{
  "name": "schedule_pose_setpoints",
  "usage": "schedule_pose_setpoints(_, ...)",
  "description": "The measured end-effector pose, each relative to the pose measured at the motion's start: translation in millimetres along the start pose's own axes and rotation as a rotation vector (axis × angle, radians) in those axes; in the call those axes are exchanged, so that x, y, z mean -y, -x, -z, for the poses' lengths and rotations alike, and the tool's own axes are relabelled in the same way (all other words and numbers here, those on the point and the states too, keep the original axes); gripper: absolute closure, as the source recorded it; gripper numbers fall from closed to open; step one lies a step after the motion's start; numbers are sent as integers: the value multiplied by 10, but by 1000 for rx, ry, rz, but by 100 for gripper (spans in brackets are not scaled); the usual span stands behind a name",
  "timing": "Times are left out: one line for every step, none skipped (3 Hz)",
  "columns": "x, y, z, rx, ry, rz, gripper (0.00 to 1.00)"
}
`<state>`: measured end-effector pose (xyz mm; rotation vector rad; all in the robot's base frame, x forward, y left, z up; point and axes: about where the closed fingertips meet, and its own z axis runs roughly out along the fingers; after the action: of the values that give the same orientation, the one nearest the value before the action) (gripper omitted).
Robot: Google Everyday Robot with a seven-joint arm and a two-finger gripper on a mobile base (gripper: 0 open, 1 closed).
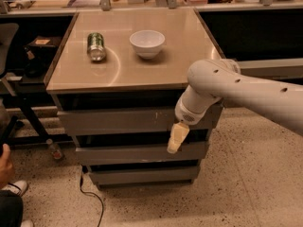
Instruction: Open top drawer
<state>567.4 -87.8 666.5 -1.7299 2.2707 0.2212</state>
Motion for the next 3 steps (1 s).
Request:
schedule_pose_setpoints(-314,-122,-51,-60,51,-7,0)
schedule_pose_setpoints(-320,-122,-56,-63,52,-7,0)
schedule_pose_setpoints(-228,-62,91,-43,33,5,0)
